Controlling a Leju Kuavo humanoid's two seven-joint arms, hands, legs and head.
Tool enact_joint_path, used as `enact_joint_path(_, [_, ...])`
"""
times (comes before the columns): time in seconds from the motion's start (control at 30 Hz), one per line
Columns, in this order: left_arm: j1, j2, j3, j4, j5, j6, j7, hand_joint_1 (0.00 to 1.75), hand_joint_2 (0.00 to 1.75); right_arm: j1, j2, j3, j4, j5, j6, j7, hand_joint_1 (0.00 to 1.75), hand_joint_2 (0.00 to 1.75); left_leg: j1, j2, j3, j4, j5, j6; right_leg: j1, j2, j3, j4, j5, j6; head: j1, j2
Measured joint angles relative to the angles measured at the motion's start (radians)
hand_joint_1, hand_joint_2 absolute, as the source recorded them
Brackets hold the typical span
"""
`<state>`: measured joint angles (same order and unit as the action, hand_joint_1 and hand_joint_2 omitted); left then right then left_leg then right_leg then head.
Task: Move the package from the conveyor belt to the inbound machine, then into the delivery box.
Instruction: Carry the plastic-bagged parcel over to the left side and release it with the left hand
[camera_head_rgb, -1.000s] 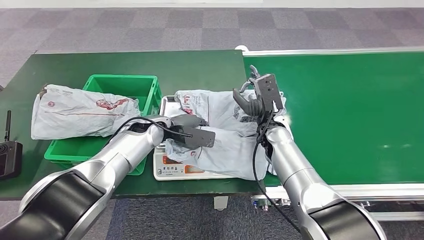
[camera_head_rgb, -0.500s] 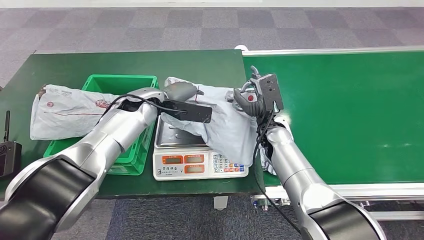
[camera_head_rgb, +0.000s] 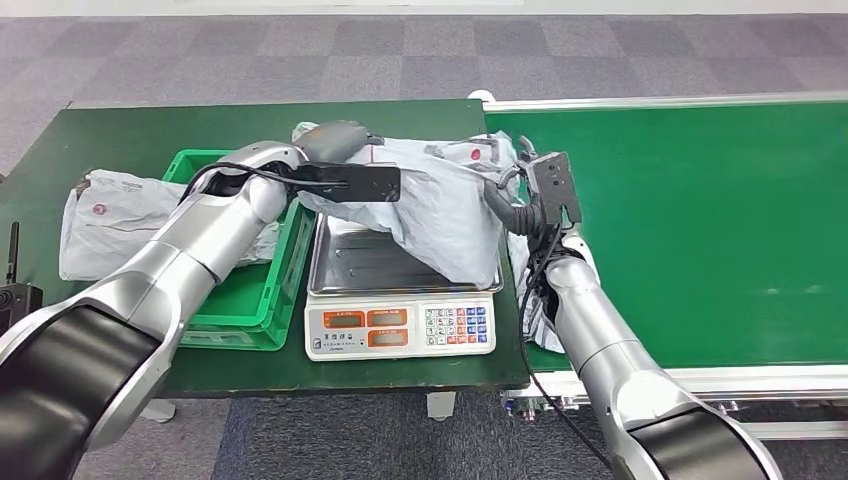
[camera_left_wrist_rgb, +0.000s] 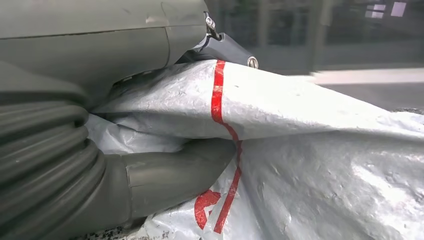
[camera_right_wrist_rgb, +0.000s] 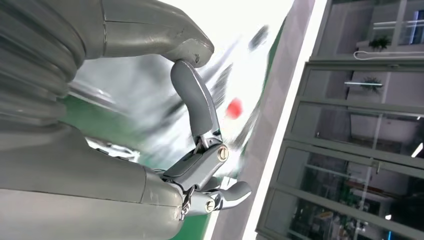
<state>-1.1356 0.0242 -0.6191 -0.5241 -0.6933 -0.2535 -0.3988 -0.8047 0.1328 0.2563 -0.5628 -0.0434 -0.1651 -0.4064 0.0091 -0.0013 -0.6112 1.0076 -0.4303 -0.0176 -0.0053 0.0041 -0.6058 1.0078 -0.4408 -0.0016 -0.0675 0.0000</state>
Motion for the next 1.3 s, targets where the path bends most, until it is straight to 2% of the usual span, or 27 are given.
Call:
enact_joint_path(0.1, [0.004,0.05,0.008,0.02,0.0,0.069,0.042,1.75,1.75,0.008,-0.011,-0.008,-0.01,0.005,-0.007,0.001,0.0,1.75,0.0,0.001,0.0,0.0,0.0,0.0,0.0,0.0,0.0,0.0,0.0,0.0,0.0,0.0])
enact_joint_path(0.23, [0.035,0.137,0.047,0.05,0.001,0.217,0.079,1.75,1.75,0.023,-0.028,-0.014,-0.024,0.01,-0.006,0.004,0.0,1.75,0.0,0.003,0.0,-0.001,0.0,0.0,0.0,0.002,-0.001,0.001,0.0,0.0,0.0,0.0])
enact_joint_path(0.33, [0.058,0.187,0.07,0.065,0.001,0.249,0.079,1.75,1.75,0.032,-0.038,-0.019,-0.031,0.01,-0.004,0.004,0.0,1.75,0.0,0.002,0.0,-0.001,0.0,0.0,0.0,0.002,-0.002,0.001,-0.001,-0.001,0.0,0.0])
enact_joint_path(0.6, [0.08,0.222,0.093,0.082,0.001,0.257,0.085,1.75,1.75,0.038,-0.042,-0.024,-0.043,0.01,-0.003,0.004,0.0,1.75,0.0,-0.001,-0.002,-0.001,0.0,0.0,-0.001,-0.001,-0.001,0.001,-0.001,-0.001,0.0,0.0])
enact_joint_path(0.77, [0.11,0.261,0.123,0.081,-0.029,0.373,0.155,1.75,1.75,0.051,-0.044,-0.029,-0.052,0.011,-0.007,0.003,0.0,1.75,0.0,0.001,-0.001,-0.001,0.0,-0.001,-0.001,0.001,-0.002,0.001,-0.001,-0.001,0.0,0.0])
enact_joint_path(0.9, [0.164,0.324,0.178,0.066,-0.083,0.446,0.213,1.75,1.75,0.077,-0.05,-0.036,-0.075,0.021,-0.014,0.01,0.0,1.75,0.001,0.003,-0.001,-0.002,-0.001,-0.001,-0.001,0.002,-0.003,0.001,-0.001,-0.002,0.0,0.0])
enact_joint_path(1.07, [0.278,0.379,0.271,-0.013,-0.207,0.435,0.295,1.75,1.75,0.104,-0.052,-0.048,-0.105,0.043,-0.018,0.027,0.0,1.75,0.001,0.003,-0.001,-0.003,-0.001,-0.002,0.0,0.003,-0.004,0.001,-0.002,-0.003,0.0,0.0])
enact_joint_path(1.1, [0.301,0.385,0.287,-0.032,-0.25,0.434,0.329,1.58,1.75,0.109,-0.052,-0.051,-0.111,0.048,-0.018,0.029,0.0,1.75,0.001,0.003,-0.001,-0.003,-0.001,-0.002,0.0,0.003,-0.004,0.001,-0.002,-0.004,0.0,0.0])
enact_joint_path(1.2, [0.352,0.395,0.323,-0.074,-0.365,0.427,0.441,0.27,1.75,0.128,-0.052,-0.06,-0.132,0.062,-0.018,0.039,0.0,1.75,0.001,0.003,-0.001,-0.003,-0.002,-0.003,0.0,0.003,-0.004,0.001,-0.003,-0.004,0.0,0.0])
enact_joint_path(1.23, [0.363,0.396,0.335,-0.084,-0.387,0.427,0.469,0.0,1.75,0.135,-0.052,-0.062,-0.14,0.065,-0.018,0.041,0.0,1.75,0.001,0.003,-0.001,-0.003,-0.002,-0.003,0.0,0.002,-0.004,0.001,-0.003,-0.004,0.0,0.0])
enact_joint_path(1.3, [0.382,0.397,0.366,-0.103,-0.391,0.435,0.48,0.0,1.75,0.148,-0.052,-0.066,-0.154,0.069,-0.02,0.043,0.0,1.75,0.001,0.003,-0.001,-0.003,-0.002,-0.003,0.0,0.002,-0.004,0.001,-0.003,-0.004,0.0,0.0])
